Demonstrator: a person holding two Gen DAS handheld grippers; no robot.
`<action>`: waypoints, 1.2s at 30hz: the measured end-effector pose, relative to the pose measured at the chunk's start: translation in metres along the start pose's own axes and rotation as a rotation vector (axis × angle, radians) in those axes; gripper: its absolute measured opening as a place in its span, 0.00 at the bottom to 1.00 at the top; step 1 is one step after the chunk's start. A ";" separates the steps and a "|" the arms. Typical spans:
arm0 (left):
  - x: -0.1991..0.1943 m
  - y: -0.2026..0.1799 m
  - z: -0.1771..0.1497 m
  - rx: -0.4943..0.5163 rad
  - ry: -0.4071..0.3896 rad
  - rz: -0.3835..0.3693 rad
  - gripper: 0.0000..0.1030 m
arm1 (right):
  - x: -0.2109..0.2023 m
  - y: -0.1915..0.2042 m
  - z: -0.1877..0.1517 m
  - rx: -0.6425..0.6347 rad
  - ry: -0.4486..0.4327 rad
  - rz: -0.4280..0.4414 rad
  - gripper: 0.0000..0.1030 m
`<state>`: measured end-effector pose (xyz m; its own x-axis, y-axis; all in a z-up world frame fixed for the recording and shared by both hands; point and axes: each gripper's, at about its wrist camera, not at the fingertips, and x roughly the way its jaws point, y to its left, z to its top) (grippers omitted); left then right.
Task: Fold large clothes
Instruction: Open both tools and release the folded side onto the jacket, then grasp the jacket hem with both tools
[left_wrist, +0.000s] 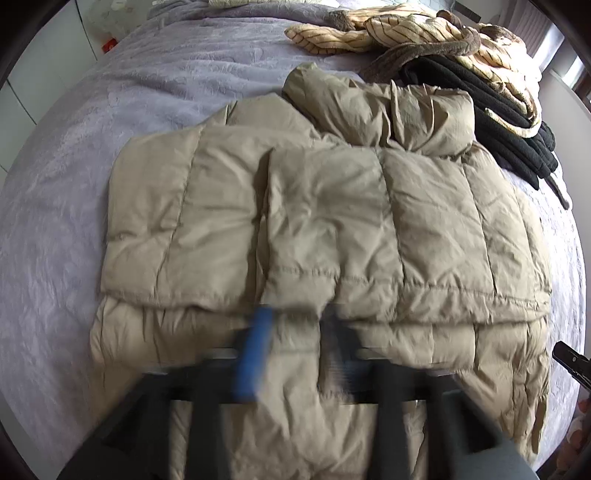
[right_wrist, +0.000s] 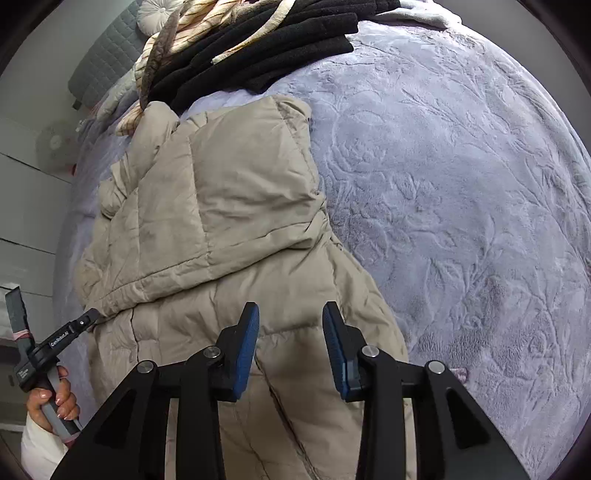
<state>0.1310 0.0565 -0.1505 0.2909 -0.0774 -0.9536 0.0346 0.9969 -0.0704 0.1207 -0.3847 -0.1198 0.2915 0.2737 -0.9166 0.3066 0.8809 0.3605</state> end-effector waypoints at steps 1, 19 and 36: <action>-0.005 -0.001 -0.005 -0.005 -0.016 0.009 0.94 | -0.002 0.002 -0.003 -0.010 0.006 0.005 0.43; -0.059 0.012 -0.098 0.066 0.035 0.050 1.00 | -0.036 0.030 -0.073 -0.003 0.020 0.038 0.92; -0.084 0.071 -0.160 0.124 0.096 -0.014 1.00 | -0.051 0.056 -0.170 0.138 0.050 0.006 1.00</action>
<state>-0.0435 0.1357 -0.1225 0.1974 -0.0834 -0.9768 0.1576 0.9861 -0.0524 -0.0313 -0.2834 -0.0823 0.2489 0.3012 -0.9205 0.4273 0.8188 0.3834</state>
